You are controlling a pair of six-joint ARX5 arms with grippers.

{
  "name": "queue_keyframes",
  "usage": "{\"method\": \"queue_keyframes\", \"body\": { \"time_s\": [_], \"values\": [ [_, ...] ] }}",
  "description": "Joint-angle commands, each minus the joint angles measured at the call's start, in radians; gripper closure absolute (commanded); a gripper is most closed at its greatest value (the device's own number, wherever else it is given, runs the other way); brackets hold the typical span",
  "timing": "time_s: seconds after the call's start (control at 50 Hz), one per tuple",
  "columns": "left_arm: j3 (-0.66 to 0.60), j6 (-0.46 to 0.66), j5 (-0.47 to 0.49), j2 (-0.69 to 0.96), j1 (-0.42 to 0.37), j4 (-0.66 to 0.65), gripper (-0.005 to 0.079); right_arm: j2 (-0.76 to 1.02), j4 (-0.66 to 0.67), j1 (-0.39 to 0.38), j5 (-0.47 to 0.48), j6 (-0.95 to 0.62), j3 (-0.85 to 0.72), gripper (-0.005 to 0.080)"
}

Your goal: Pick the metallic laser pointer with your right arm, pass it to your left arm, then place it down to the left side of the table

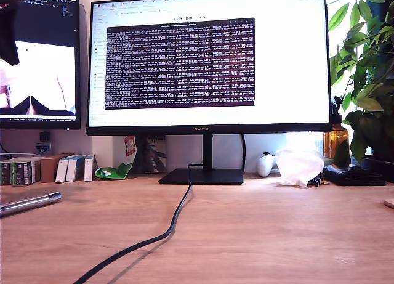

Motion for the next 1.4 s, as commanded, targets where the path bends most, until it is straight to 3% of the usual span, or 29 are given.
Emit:
{"method": "queue_keyframes", "body": {
  "time_s": [0.0, 0.36, 0.62, 0.74, 0.92, 1.38],
  "values": [
    [-0.106, -0.014, -0.024, -0.045, -0.004, 0.062, 0.0765, -0.033, 0.019, -0.016, 0.034, 0.024, -0.061, 0.0763],
    [-0.473, -0.058, -0.117, -0.366, -0.004, 0.282, 0.0765, -0.285, 0.095, -0.098, 0.092, 0.104, -0.340, 0.0763],
    [-0.480, -0.074, -0.064, -0.422, -0.004, 0.246, 0.0765, -0.350, 0.105, -0.102, 0.068, 0.112, -0.351, 0.0763],
    [-0.481, -0.118, -0.017, -0.418, -0.004, 0.323, 0.0765, -0.349, 0.163, -0.102, 0.052, 0.209, -0.349, 0.0763],
    [-0.506, -0.129, -0.065, -0.434, -0.003, 0.371, 0.0764, -0.354, 0.209, -0.103, 0.219, 0.204, -0.369, 0.0763],
    [-0.706, -0.189, -0.132, -0.645, -0.020, 0.585, 0.0764, -0.489, 0.395, -0.098, 0.293, 0.261, -0.594, 0.0763]
  ]
}}
